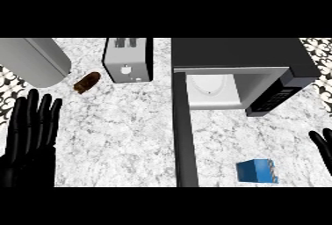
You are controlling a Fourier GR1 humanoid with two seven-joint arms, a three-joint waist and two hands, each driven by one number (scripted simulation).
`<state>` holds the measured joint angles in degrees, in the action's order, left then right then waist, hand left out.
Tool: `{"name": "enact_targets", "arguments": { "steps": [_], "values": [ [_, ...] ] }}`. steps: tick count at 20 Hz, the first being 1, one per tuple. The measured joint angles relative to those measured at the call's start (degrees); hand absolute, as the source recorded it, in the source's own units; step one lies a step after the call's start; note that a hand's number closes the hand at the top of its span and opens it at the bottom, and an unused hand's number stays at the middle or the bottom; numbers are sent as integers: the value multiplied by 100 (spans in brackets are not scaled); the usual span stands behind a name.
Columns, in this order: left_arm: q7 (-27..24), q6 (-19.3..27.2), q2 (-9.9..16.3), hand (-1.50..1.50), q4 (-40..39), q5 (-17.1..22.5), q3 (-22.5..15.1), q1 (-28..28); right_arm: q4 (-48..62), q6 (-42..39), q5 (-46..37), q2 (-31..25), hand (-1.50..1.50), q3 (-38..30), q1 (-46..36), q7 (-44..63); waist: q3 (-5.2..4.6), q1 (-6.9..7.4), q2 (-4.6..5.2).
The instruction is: Pick up the milk, place it into the microwave and close the microwave
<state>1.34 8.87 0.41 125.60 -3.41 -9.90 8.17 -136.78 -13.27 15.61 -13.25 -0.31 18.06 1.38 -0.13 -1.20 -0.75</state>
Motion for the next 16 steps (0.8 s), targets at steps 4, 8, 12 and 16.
{"name": "enact_targets", "arguments": {
  "steps": [4,8,12,16],
  "values": [
    [-216,258,-24,-150,317,53,-505,848,-90,-499,64,-133,-150,-162,698,-310,9,16,6],
    [-447,274,-10,-150,728,-16,-902,1645,-112,-967,98,-95,-150,-359,1491,-866,12,19,4],
    [-889,144,102,-150,923,92,-1098,2360,-117,-1370,88,28,-150,-518,2215,-1471,11,29,3],
    [-1461,-57,307,-150,1129,257,-1231,3157,-84,-1569,47,149,-150,-697,2553,-1867,9,89,9]
  ]
}}
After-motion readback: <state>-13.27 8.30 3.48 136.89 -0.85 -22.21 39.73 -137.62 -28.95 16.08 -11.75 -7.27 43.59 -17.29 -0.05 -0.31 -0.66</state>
